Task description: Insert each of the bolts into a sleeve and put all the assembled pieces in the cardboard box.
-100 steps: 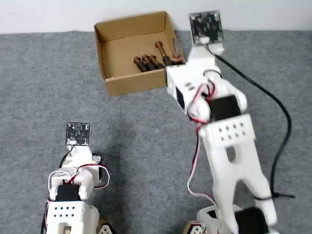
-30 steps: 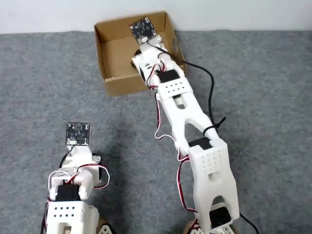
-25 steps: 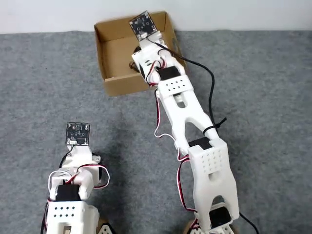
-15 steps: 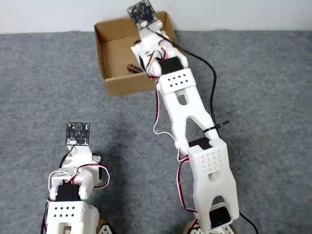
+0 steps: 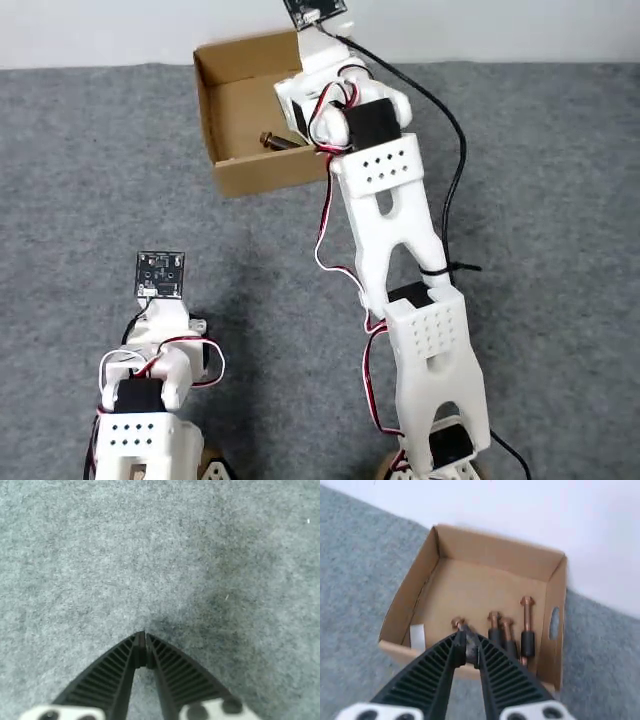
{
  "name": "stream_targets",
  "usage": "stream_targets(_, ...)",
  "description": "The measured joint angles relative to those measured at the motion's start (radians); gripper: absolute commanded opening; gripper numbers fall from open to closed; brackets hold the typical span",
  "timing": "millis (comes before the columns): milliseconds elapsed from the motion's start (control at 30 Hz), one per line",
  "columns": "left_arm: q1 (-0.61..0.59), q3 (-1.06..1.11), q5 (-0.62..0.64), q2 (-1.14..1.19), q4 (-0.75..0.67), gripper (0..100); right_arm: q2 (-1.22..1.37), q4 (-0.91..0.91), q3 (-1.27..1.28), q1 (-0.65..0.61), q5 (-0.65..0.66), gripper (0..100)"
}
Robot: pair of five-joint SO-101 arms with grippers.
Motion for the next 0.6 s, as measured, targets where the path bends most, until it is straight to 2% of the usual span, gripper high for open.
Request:
stream_targets(300,0.0,0.0,0.0,0.0,0.0,0,0.0,0.325,-0.215,0.0,-0.109,0.9)
stream_targets(600,0.0,0.0,0.0,0.0,0.0,0,-0.002,0.342,-0.236,0.014,-0.173,0.8)
